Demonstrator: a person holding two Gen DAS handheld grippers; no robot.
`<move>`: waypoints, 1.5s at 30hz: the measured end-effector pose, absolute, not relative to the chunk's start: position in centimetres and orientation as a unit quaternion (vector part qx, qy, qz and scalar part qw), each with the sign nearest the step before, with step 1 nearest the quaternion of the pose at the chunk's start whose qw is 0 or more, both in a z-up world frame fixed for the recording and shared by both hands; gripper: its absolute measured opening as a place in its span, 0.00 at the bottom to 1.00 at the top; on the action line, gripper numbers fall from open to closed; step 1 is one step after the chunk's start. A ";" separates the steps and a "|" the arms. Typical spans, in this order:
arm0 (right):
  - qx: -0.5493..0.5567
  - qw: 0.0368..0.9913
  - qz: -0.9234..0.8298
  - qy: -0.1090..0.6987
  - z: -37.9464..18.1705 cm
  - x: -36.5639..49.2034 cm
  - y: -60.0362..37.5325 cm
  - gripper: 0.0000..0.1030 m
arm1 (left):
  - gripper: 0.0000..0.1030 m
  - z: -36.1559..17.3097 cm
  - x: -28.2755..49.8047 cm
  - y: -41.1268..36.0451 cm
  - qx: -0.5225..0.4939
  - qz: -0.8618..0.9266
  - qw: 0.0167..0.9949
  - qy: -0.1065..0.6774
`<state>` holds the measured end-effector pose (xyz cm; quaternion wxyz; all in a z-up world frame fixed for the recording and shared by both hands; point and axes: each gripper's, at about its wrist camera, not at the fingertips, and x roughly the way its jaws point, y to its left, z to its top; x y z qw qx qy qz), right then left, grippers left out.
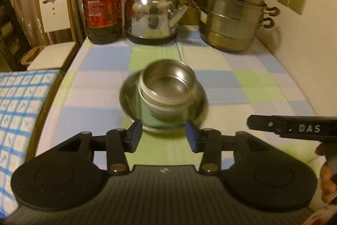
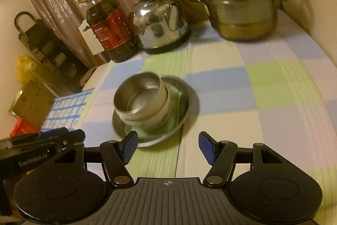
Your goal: Organize plates and bowls
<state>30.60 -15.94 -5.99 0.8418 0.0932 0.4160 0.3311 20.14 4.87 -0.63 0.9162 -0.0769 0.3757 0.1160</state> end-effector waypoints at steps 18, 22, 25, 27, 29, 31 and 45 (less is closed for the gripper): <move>0.038 0.834 0.339 0.433 -6.0 20.4 -23.5 0.63 | 0.40 -0.8 10.0 -4.9 -0.101 0.119 0.899 0.409; 0.037 0.836 0.335 0.434 -6.0 19.2 -25.0 0.64 | 0.41 -1.0 9.5 -6.3 -0.101 0.113 0.896 0.418; 0.032 0.837 0.331 0.433 -5.9 18.7 -25.6 0.64 | 0.40 -1.0 9.2 -7.1 -0.098 0.108 0.895 0.421; 0.028 0.839 0.330 0.433 -5.9 18.4 -26.1 0.64 | 0.40 -1.0 9.1 -7.4 -0.097 0.104 0.895 0.424; 0.024 0.840 0.329 0.432 -5.9 18.1 -26.4 0.64 | 0.40 -0.9 9.1 -7.7 -0.093 0.103 0.895 0.425; 0.018 0.840 0.326 0.434 -6.1 17.8 -26.5 0.65 | 0.40 -0.8 9.1 -7.9 -0.090 0.101 0.895 0.424; 0.011 0.843 0.313 0.438 -6.6 17.3 -26.0 0.65 | 0.41 -1.6 9.3 -7.2 -0.091 0.087 0.897 0.425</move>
